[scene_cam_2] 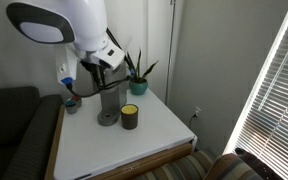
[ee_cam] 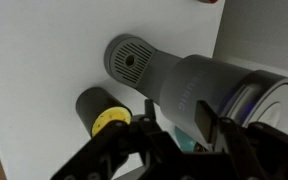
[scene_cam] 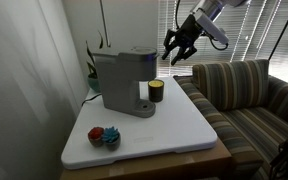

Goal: Open the coffee maker lid

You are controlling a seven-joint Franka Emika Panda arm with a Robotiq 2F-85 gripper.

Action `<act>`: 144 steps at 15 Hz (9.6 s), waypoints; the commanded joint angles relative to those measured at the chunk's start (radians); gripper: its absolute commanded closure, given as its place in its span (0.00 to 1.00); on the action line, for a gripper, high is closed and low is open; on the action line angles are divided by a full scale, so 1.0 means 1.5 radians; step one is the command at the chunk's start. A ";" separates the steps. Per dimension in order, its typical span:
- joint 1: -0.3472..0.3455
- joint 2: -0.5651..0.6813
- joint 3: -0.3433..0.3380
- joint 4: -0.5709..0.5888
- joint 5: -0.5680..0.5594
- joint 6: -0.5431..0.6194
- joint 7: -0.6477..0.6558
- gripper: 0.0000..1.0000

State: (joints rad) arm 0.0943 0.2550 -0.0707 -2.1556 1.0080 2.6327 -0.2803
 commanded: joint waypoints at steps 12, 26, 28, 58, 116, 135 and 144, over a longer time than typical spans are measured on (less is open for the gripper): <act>0.028 0.013 0.017 0.022 0.076 0.083 0.049 1.00; 0.026 0.002 0.022 0.027 0.179 0.095 0.014 1.00; 0.027 -0.001 0.022 0.026 0.189 0.095 0.008 1.00; 0.054 -0.037 0.029 -0.008 0.137 0.179 0.065 1.00; 0.092 0.029 0.034 0.174 -0.035 0.166 0.091 1.00; 0.087 0.023 0.038 0.179 -0.065 0.146 0.117 1.00; 0.054 -0.032 0.049 0.115 -0.276 0.119 0.304 1.00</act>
State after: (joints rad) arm 0.2085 0.2538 -0.0111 -1.9179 0.7021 2.8546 0.0845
